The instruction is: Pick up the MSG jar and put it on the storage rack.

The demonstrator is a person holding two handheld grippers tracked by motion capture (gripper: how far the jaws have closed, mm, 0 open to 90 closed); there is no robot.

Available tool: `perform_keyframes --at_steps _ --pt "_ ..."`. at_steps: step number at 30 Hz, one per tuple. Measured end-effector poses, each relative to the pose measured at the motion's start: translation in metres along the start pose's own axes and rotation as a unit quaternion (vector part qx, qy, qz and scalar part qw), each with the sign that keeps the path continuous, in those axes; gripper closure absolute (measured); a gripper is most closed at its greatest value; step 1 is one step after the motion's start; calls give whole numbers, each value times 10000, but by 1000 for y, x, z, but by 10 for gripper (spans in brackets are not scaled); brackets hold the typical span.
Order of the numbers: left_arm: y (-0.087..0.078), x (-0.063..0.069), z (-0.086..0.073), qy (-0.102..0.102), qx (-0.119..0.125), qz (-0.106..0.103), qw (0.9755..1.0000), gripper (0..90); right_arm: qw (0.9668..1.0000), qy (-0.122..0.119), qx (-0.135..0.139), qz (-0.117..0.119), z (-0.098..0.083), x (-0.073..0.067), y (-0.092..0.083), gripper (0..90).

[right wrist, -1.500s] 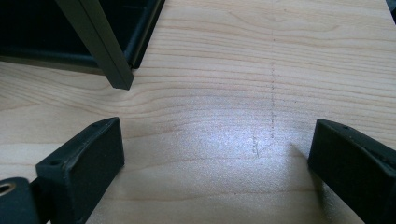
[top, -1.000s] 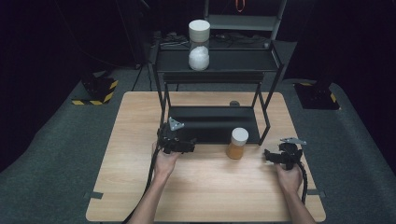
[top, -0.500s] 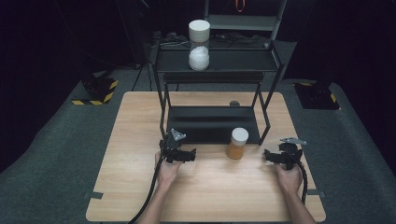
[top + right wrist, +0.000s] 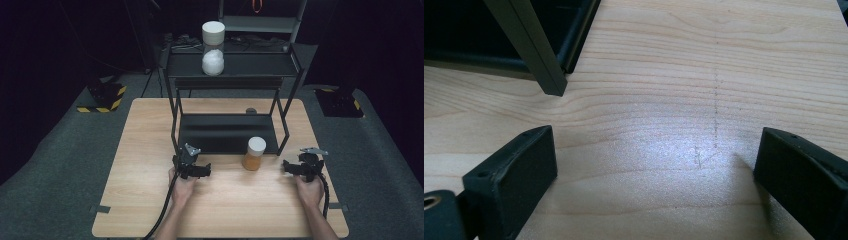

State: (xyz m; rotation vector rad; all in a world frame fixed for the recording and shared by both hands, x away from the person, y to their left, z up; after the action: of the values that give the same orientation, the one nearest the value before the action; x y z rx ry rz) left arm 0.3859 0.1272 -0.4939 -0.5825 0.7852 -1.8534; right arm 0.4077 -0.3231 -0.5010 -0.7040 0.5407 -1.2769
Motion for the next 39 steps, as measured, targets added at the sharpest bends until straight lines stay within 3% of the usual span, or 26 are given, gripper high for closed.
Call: perform_keyframes --at_steps 17,27,39 --pt "7 -1 -9 -121 25 87 9999 41 10000 1 0 0 0 0 0 26" --pt "8 5 -10 23 14 250 9997 40 10000 1 -1 1 0 0 0 25" --pt "9 5 -10 26 11 251 9997 39 10000 5 -2 0 0 0 0 26"
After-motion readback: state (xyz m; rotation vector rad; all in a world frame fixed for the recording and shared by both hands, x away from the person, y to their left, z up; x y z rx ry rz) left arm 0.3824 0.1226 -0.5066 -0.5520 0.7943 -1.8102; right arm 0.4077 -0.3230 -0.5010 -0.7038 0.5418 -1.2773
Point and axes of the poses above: each handheld gripper's, and its own axes: y roughly forward along the jaws, z roughly out of its top, x roughly to its right, the point moved 8 cm from there along y, roughly forward along the jaws, and after that the axes turned 4 degrees about -x, right-handed, at the moved point
